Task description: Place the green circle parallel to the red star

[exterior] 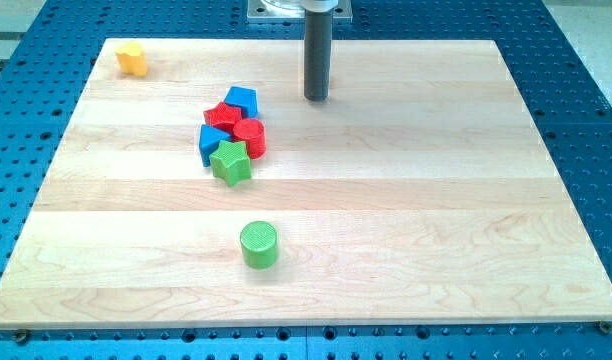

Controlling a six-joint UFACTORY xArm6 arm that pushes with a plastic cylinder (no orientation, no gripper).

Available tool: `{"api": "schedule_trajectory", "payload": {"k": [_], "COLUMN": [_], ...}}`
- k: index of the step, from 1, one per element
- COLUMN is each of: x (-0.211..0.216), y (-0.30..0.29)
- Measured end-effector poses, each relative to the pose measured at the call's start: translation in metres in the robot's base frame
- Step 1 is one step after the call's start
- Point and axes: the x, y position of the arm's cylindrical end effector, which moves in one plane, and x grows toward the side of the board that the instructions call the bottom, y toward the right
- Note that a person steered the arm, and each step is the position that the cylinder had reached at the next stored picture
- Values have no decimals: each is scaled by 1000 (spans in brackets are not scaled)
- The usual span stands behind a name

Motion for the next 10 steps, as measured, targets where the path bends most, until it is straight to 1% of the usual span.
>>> {"api": "schedule_trajectory", "payload": {"k": [2, 3, 4, 5, 6, 7, 8, 9, 10], "x": [-31, -2, -34, -56, -57, 0, 150, 268, 303], "y": [0, 15, 17, 44, 14, 25, 63, 16, -82]}}
